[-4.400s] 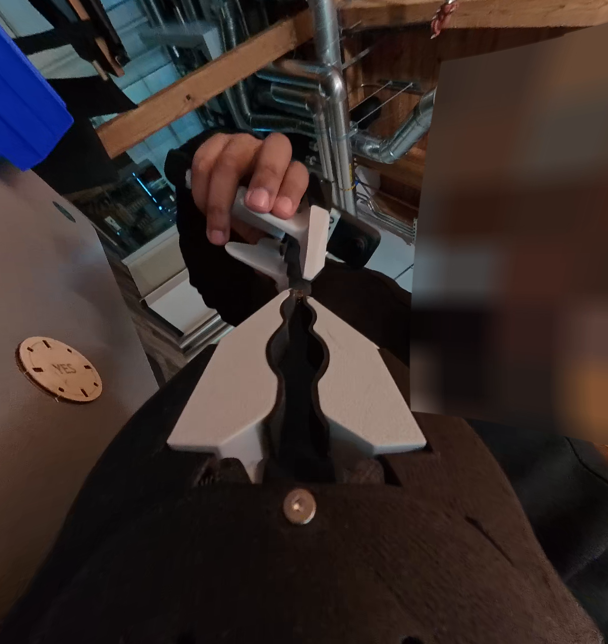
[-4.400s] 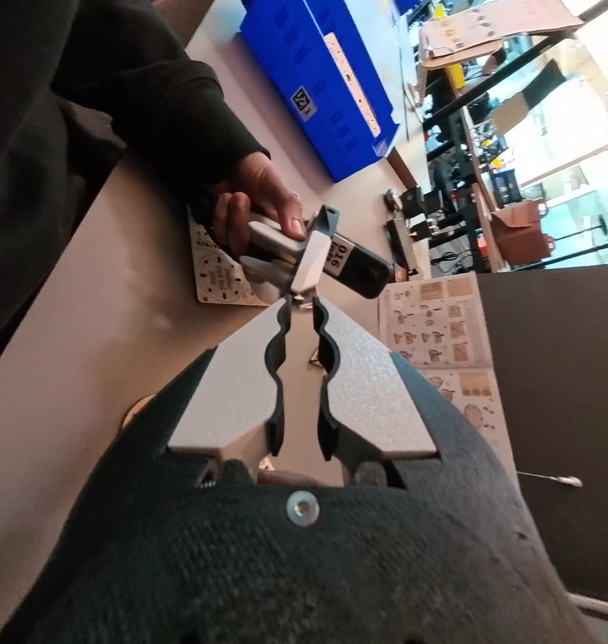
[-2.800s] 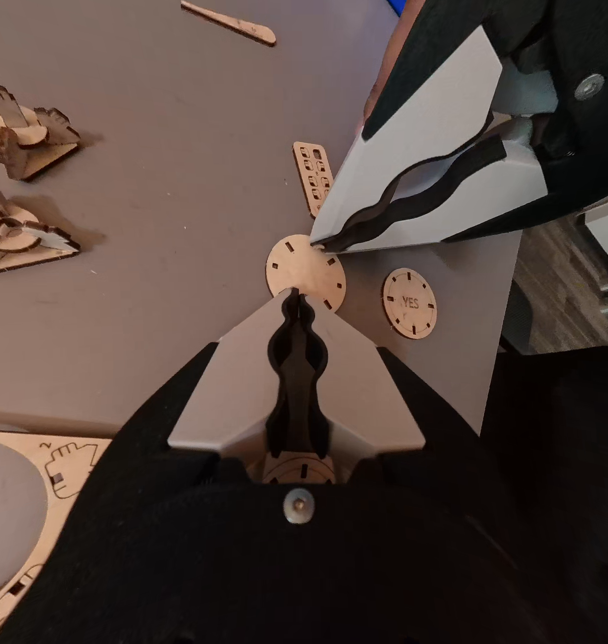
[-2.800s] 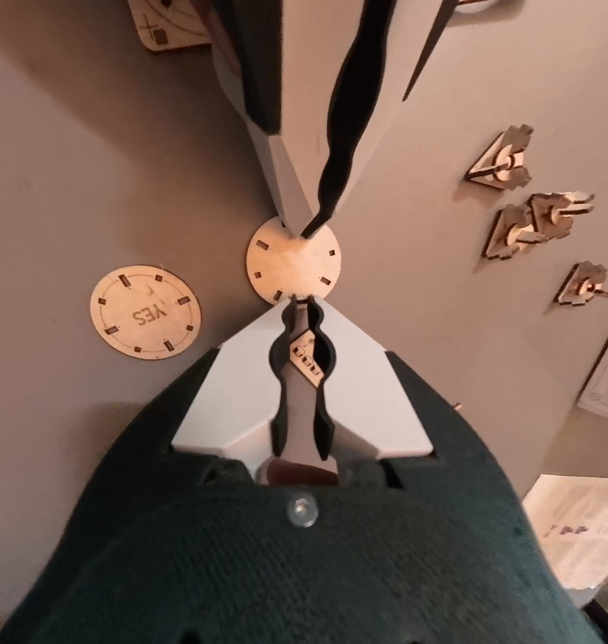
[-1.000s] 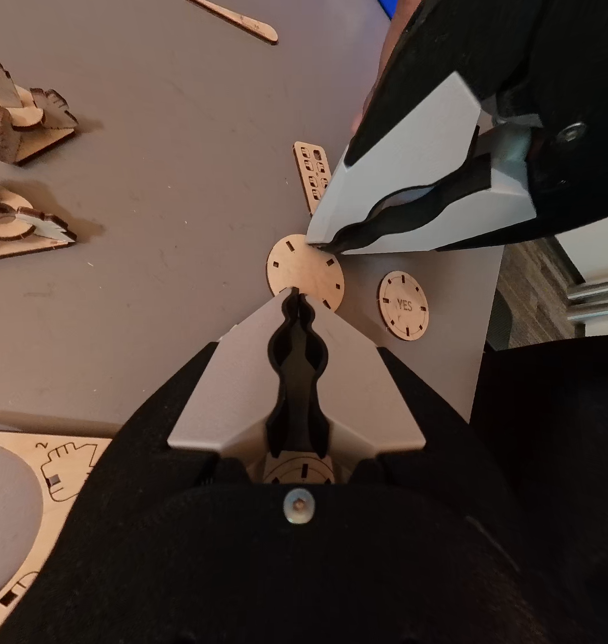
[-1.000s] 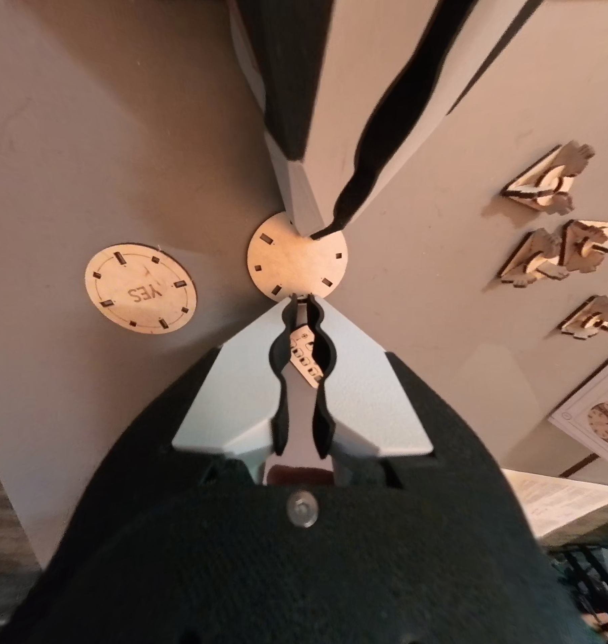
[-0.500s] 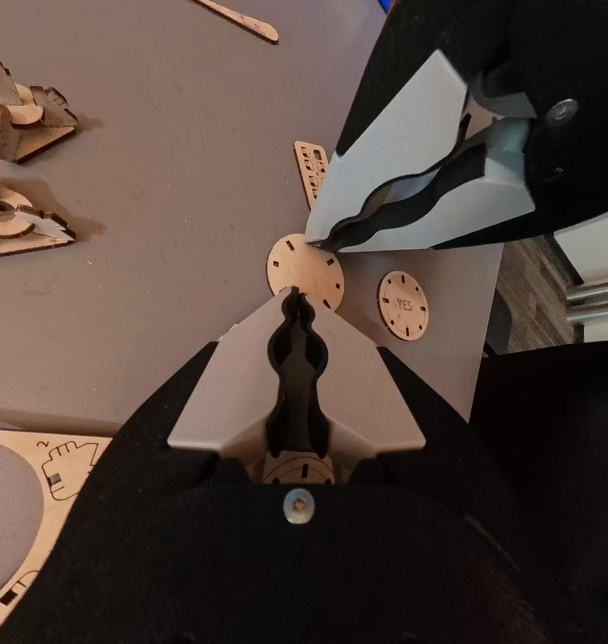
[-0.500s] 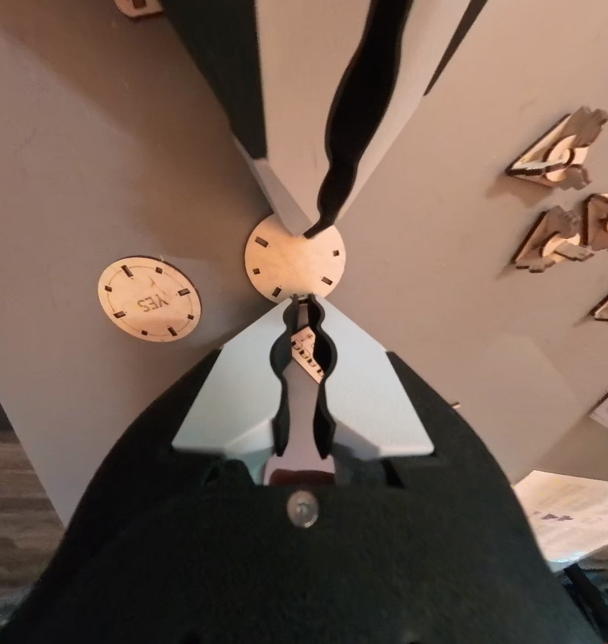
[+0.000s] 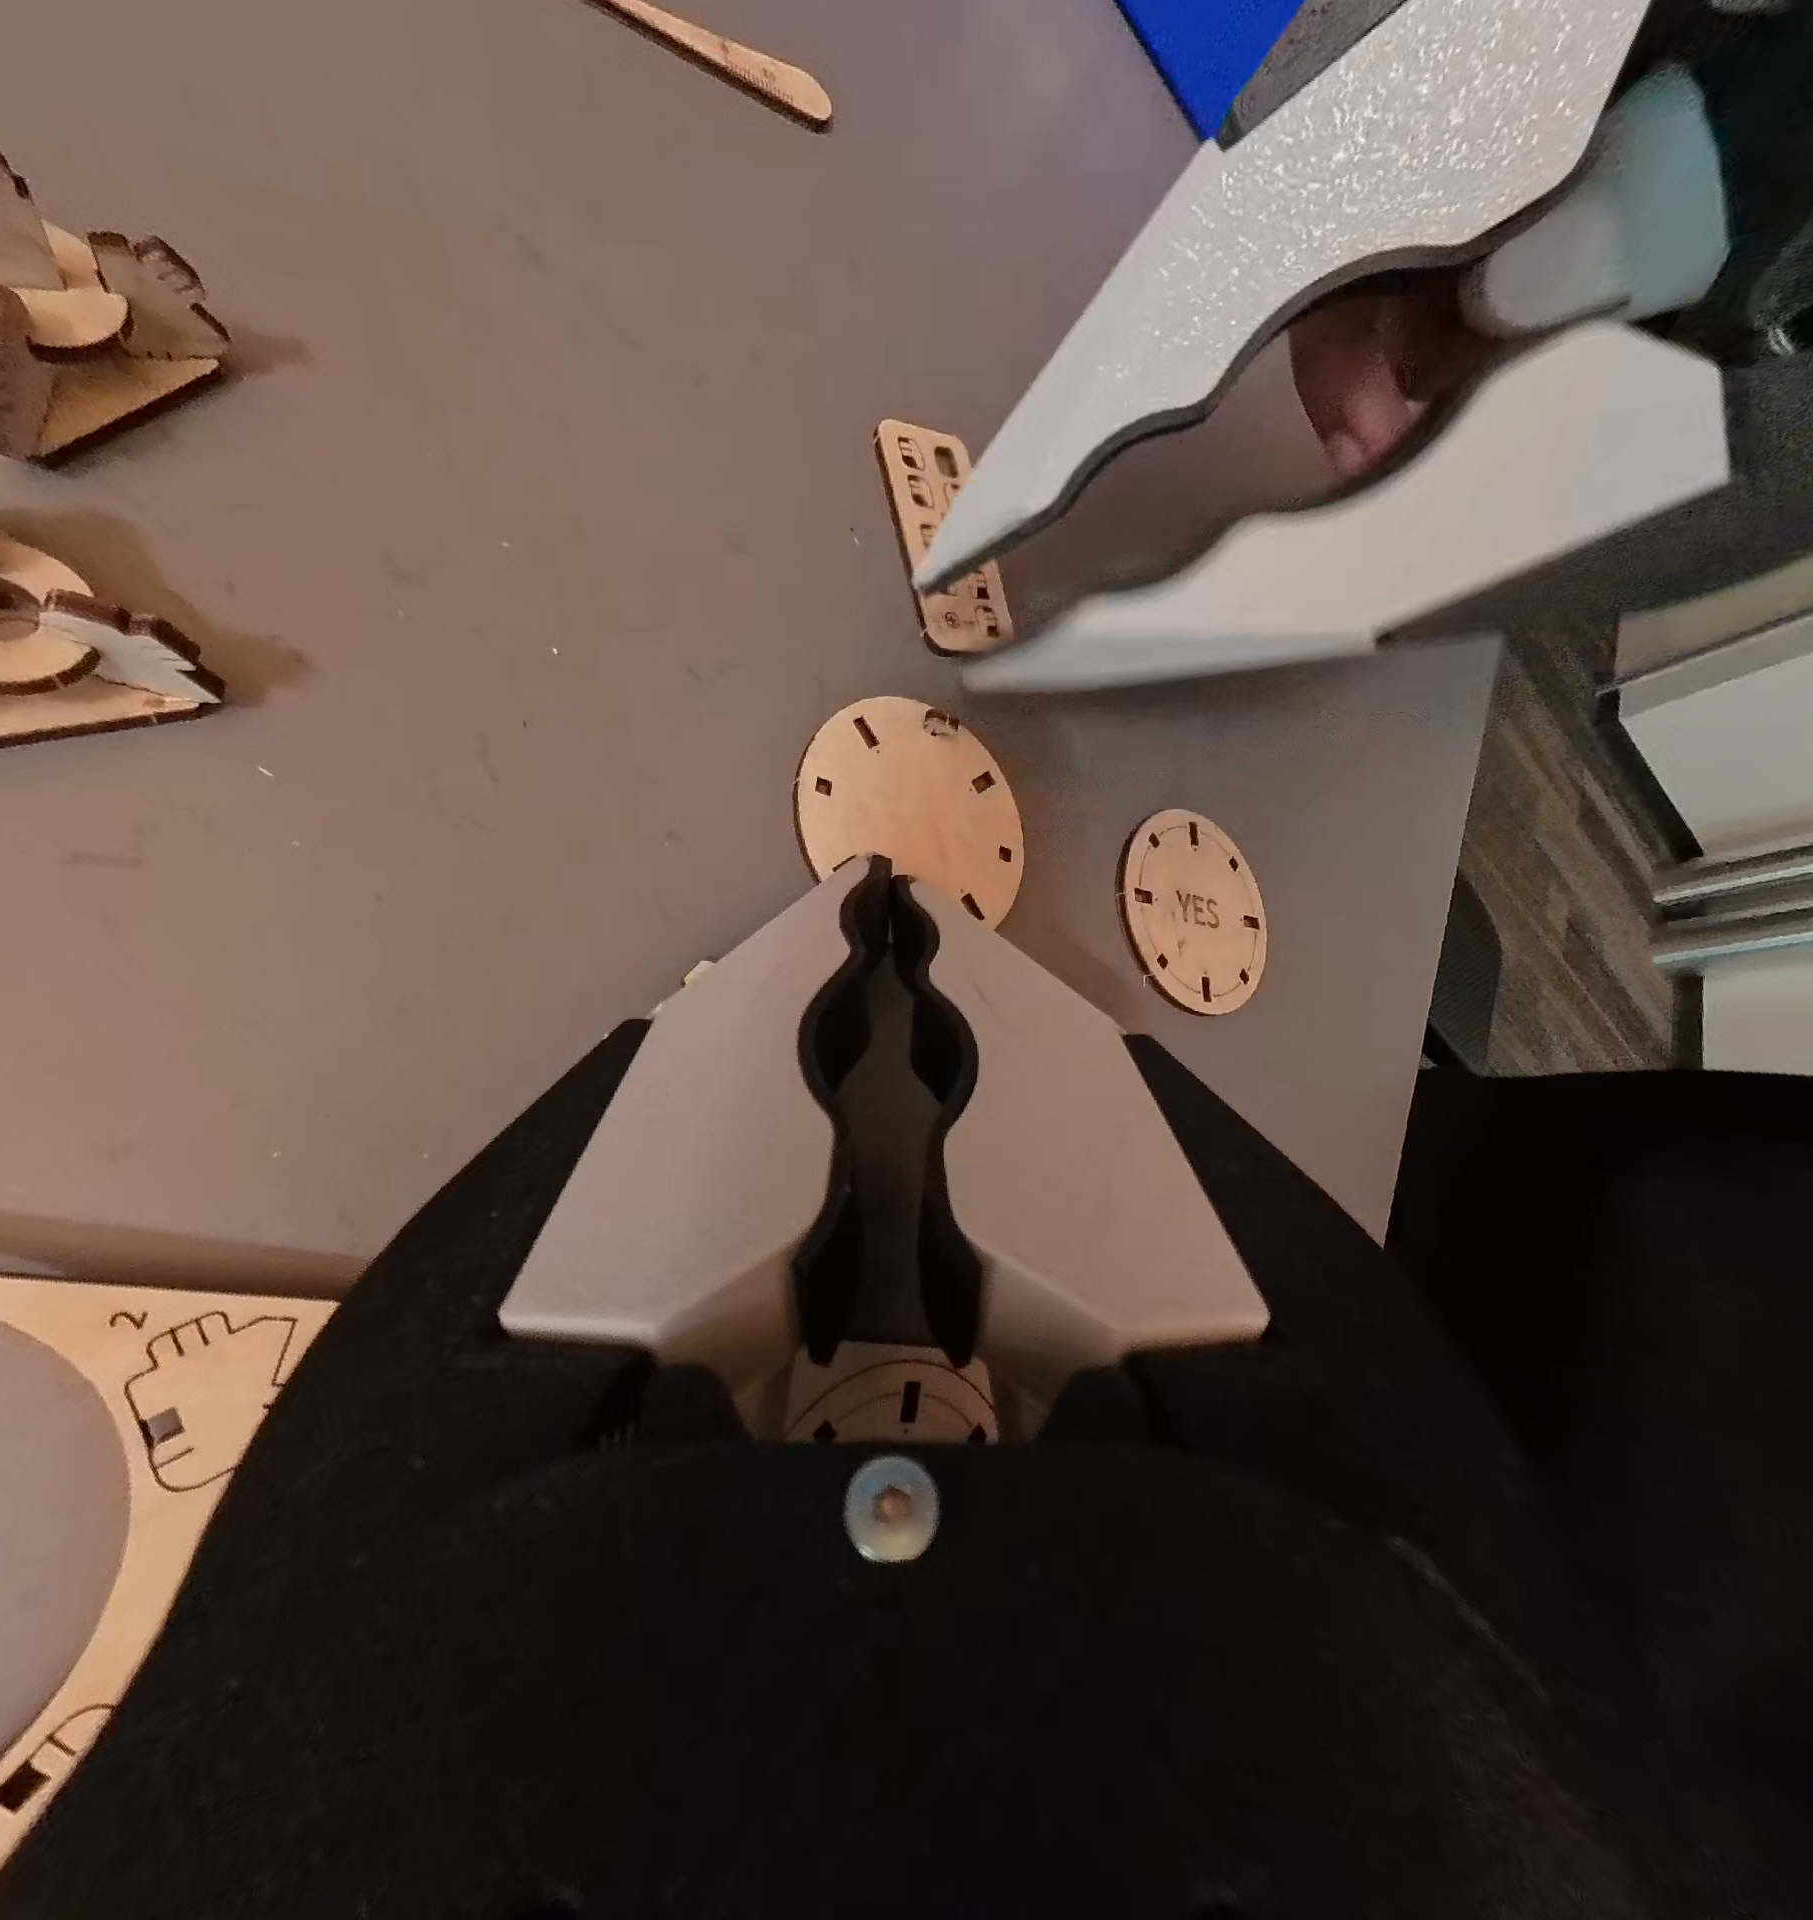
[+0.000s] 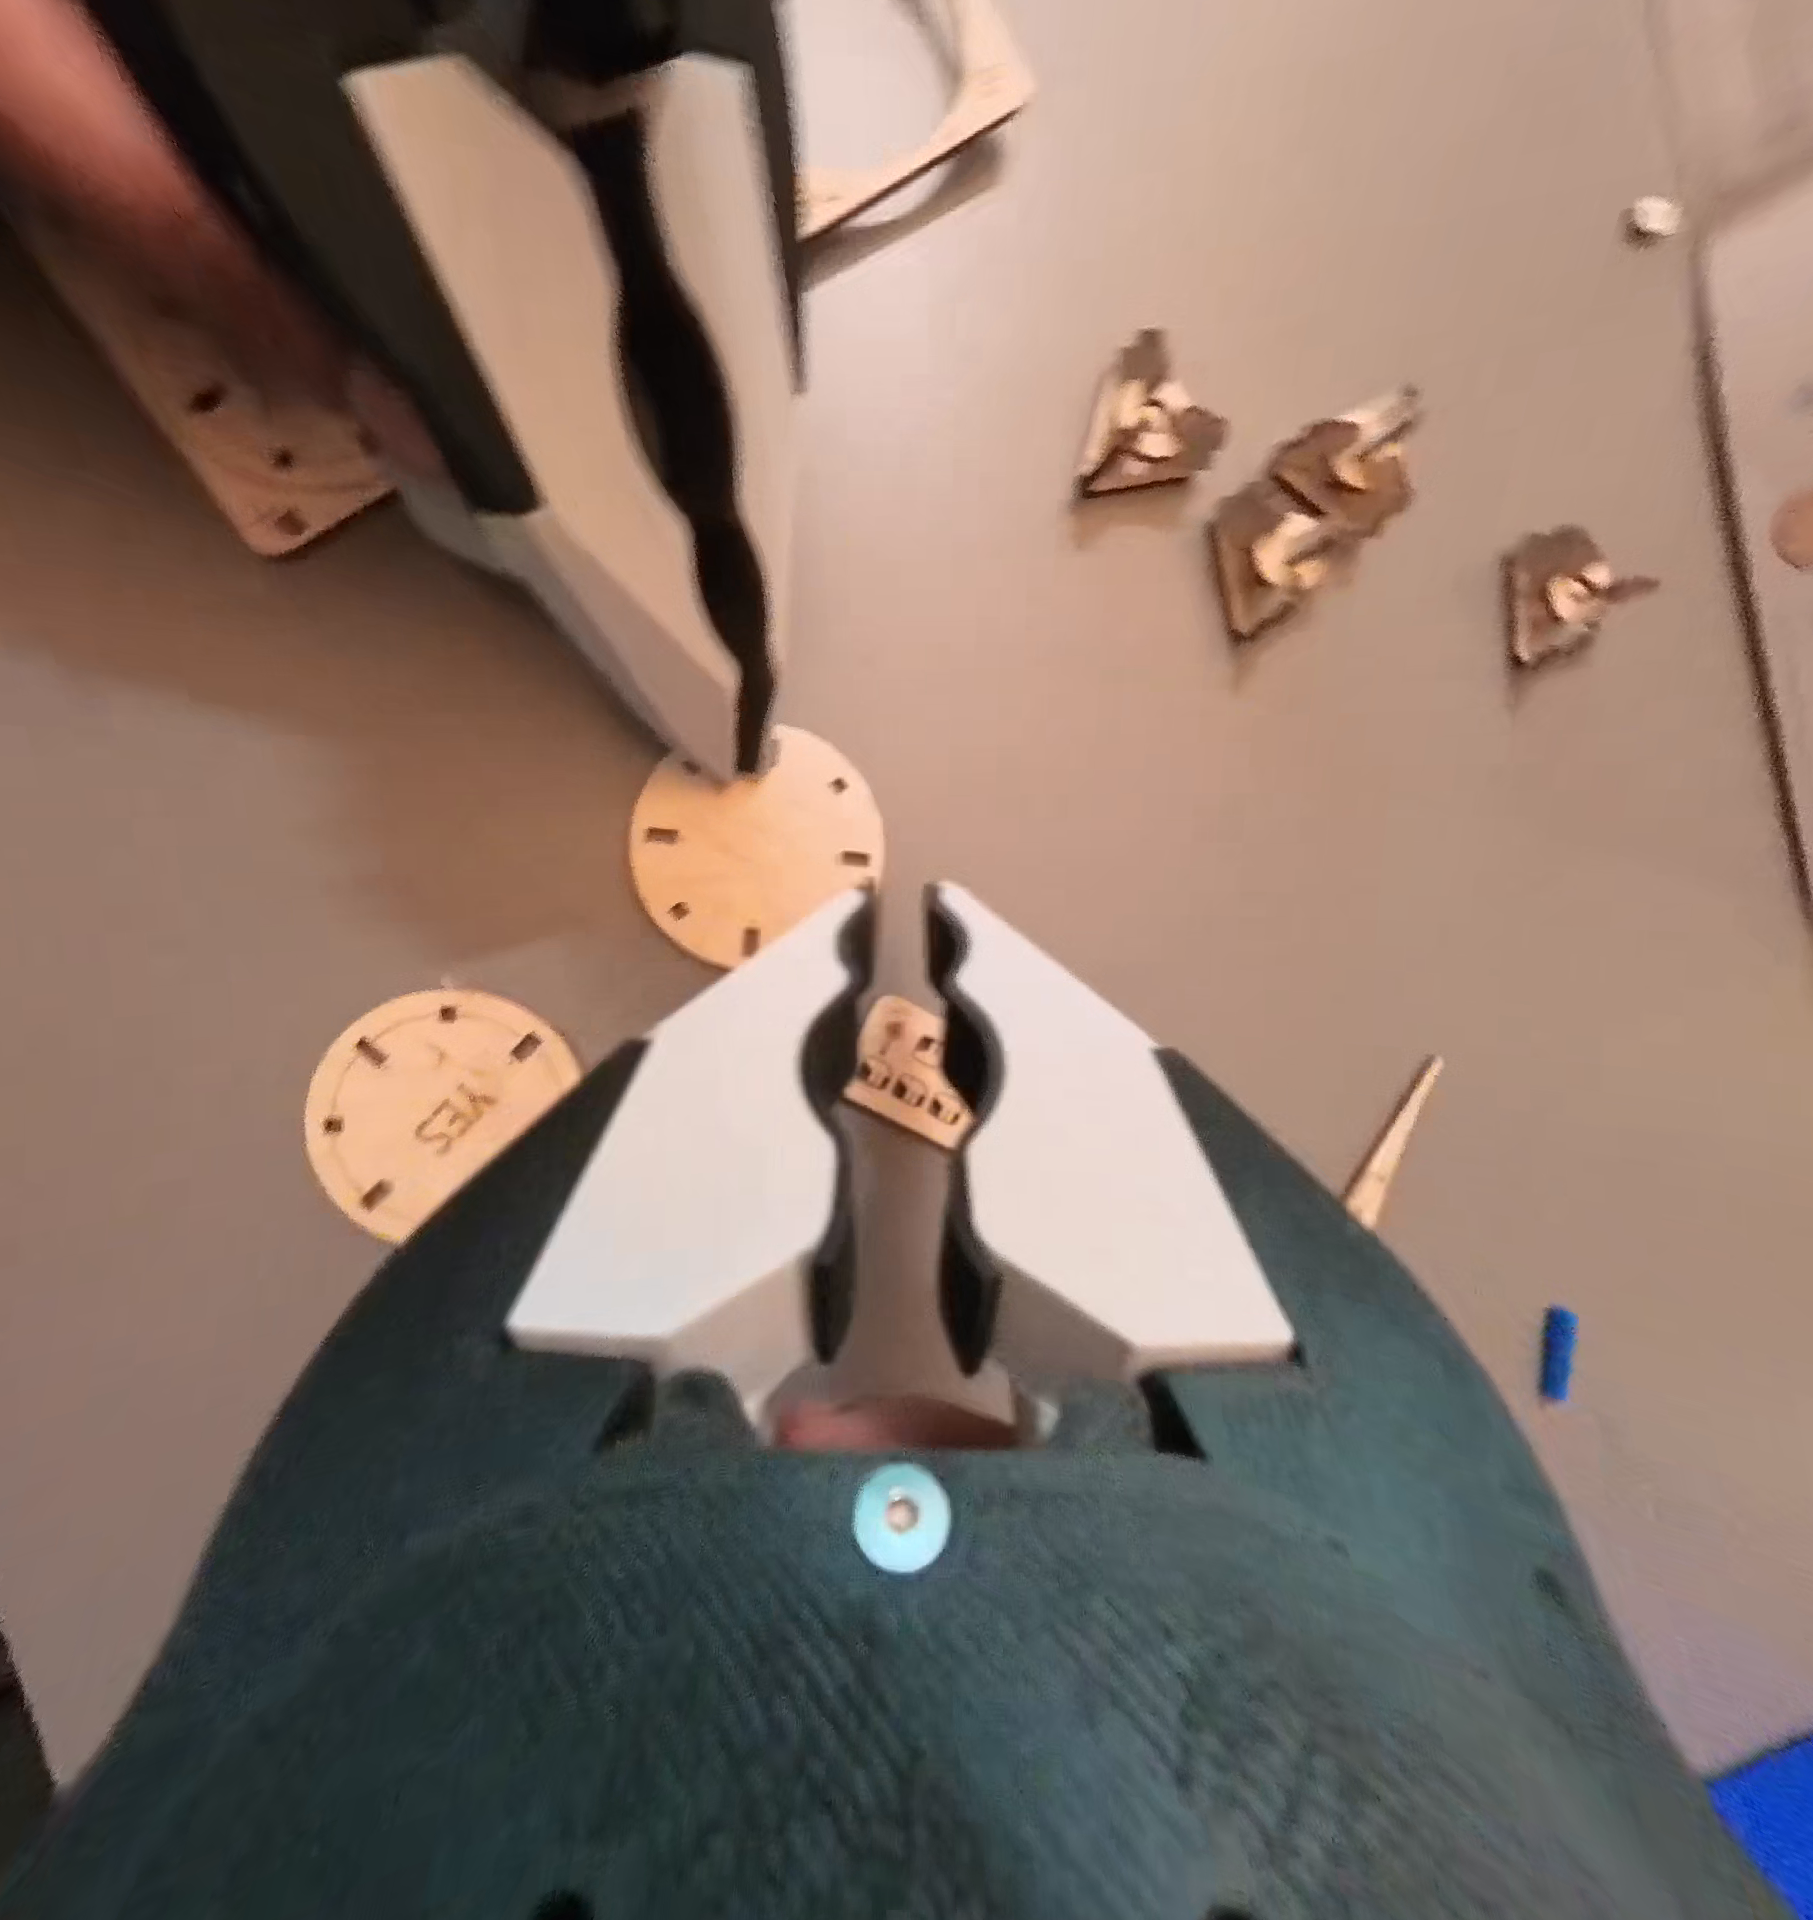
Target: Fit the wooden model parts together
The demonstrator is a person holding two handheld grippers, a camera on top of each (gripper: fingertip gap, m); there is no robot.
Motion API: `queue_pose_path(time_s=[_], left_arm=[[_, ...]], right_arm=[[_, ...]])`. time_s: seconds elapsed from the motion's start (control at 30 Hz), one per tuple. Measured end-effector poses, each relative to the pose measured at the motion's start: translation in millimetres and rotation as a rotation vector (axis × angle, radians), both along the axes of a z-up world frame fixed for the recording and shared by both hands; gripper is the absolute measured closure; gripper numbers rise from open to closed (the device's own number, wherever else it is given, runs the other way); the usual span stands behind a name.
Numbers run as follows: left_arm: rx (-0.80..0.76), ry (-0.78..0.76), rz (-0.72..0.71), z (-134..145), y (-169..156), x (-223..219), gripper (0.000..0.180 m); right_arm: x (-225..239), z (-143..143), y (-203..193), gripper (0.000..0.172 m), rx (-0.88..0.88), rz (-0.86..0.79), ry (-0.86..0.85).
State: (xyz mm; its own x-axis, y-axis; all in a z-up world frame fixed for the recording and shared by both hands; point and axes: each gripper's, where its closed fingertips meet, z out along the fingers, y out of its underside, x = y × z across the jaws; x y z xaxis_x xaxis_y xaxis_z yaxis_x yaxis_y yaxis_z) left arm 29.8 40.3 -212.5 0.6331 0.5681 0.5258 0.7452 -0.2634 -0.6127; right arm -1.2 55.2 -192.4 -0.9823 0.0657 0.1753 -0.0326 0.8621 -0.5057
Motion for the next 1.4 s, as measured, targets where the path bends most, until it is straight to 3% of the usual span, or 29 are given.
queue_pose_path(time_s=[0.03,0.17,0.3,0.47,0.57,0.77,0.9,1.07,1.17,1.33,1.4], left_arm=[[0.001,-0.001,0.0,0.0,0.0,0.0,0.18],[0.009,-0.009,0.0,0.1,0.0,-0.1,0.18],[0.009,-0.01,0.0,0.0,0.0,-0.1,0.18],[0.011,-0.011,0.0,-0.1,-0.1,0.0,0.18],[0.011,-0.011,0.0,-0.1,0.0,-0.1,0.18],[0.013,-0.013,0.0,0.0,0.0,0.0,0.18],[0.013,-0.014,0.0,-0.1,0.1,0.1,0.18],[0.013,-0.013,0.0,0.0,0.1,0.0,0.18],[0.013,-0.013,0.0,0.0,0.1,0.1,0.18],[0.012,-0.012,0.0,0.0,0.1,0.2,0.18],[0.012,-0.013,0.0,0.0,0.2,0.1,0.18]], right_arm=[[-4.2,1.2,0.3,0.172,-0.043,-0.051,-0.002],[1.8,-10.4,5.2,0.172,-0.083,-0.142,-0.113],[7.4,-16.8,3.5,0.172,-0.049,-0.124,-0.116],[9.5,-5.3,-7.6,0.172,-0.1,-0.105,-0.103],[10.7,-17.9,0.3,0.172,-0.035,-0.116,-0.116],[8.5,5.0,-9.1,0.172,-0.16,-0.117,-0.078],[14.0,-14.7,0.1,0.172,-0.095,-0.113,-0.116],[6.9,2.4,-3.9,0.172,-0.165,-0.137,-0.085],[12.3,-14.9,3.9,0.172,-0.09,-0.134,-0.113],[7.8,2.6,-4.3,0.172,-0.182,-0.148,-0.077],[10.2,-5.2,-2.1,0.172,-0.156,-0.156,-0.104]])
